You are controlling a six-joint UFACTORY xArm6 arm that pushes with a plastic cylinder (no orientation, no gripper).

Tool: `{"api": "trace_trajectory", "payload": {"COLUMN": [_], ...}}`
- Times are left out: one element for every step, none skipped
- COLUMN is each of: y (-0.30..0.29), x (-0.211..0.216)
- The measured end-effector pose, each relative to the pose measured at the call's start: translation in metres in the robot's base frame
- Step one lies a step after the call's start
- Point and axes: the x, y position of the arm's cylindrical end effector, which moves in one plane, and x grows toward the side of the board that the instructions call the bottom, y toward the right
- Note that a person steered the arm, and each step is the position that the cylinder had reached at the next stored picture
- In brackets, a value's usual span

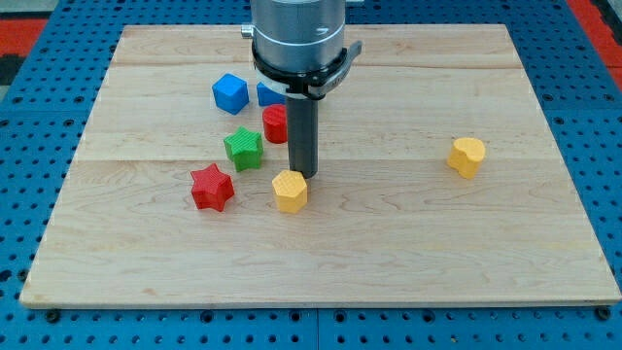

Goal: Move the yellow hexagon towards the red star

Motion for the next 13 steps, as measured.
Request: {"api": "trace_trajectory", "payload": {"y": [0.0, 0.0, 0.034, 0.052, 0.052, 0.052, 0.049, 0.048, 0.048, 0.048, 0.04, 0.039, 0.035], "x": [0.007, 0.007, 0.004, 0.006, 0.018, 0.018, 0.024, 0.037, 0.05, 0.055, 0.055, 0.055, 0.053]}}
